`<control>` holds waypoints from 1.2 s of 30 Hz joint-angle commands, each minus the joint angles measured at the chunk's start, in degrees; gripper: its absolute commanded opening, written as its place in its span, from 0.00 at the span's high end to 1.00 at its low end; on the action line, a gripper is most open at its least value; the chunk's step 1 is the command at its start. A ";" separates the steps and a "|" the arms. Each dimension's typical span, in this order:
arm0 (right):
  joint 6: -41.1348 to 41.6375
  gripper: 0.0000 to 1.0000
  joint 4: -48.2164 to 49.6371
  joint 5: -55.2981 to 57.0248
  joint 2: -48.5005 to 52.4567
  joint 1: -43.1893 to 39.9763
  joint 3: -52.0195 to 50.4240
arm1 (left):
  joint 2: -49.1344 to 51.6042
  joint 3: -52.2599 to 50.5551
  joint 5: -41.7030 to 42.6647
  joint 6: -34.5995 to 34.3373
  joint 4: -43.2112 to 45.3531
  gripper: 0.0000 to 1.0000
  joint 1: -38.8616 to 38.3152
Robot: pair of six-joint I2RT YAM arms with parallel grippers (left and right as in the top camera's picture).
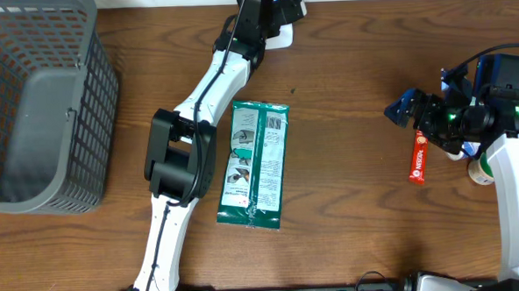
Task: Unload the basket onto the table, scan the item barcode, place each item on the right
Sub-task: 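Hold the orange tissue pack at the scanner window with the left gripper, then carry the tissue pack right and drop it beside the red sachet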
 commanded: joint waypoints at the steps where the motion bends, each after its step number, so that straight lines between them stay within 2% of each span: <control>1: -1.07 0.01 -0.09 -0.46 0.07 -0.13 0.31 | 2.67 0.09 1.09 0.09 0.09 0.92 0.15; 16: -1.07 0.01 -0.09 -0.46 0.07 -0.13 0.31 | 2.84 0.11 -4.92 2.01 6.29 0.93 -0.20; 25: -1.07 0.01 -0.09 -0.46 0.07 -0.13 0.31 | -5.97 0.11 -4.92 1.07 -6.16 0.93 -3.93; 27: -1.07 0.01 -0.09 -0.46 0.07 -0.13 0.31 | -9.38 0.11 -4.87 -2.10 -10.78 0.93 -5.49; 30: -1.07 0.01 -0.09 -0.46 0.07 -0.13 0.31 | -14.43 0.11 -2.34 -12.02 -20.37 0.93 -7.98; 36: -1.07 0.01 -0.09 -0.46 0.07 -0.13 0.31 | -19.87 0.11 11.96 -36.74 -42.51 0.93 -11.54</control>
